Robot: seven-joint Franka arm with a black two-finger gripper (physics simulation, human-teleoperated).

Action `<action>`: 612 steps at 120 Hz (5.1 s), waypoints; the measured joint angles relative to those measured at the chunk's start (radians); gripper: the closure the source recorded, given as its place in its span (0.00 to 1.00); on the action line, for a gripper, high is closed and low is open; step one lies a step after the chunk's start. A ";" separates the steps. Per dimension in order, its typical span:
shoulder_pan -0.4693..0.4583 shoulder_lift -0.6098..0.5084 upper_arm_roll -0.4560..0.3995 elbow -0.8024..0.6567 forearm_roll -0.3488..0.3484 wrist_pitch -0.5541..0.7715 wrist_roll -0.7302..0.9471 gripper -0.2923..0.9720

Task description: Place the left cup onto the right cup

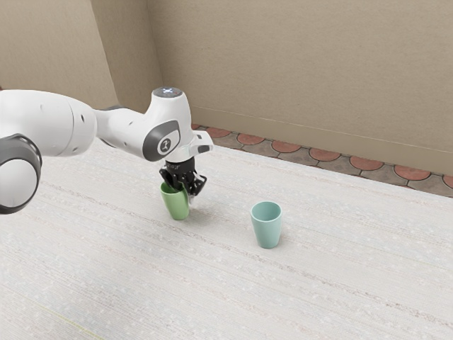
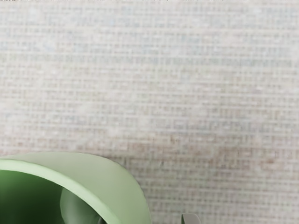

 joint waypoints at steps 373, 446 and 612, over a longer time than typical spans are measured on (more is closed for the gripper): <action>-0.229 0.143 -0.249 0.575 0.180 -0.476 -0.305 0.85; -0.246 0.173 -0.281 0.580 0.212 -0.483 -0.377 0.85; -0.245 0.234 -0.283 0.581 0.231 -0.456 -0.466 0.85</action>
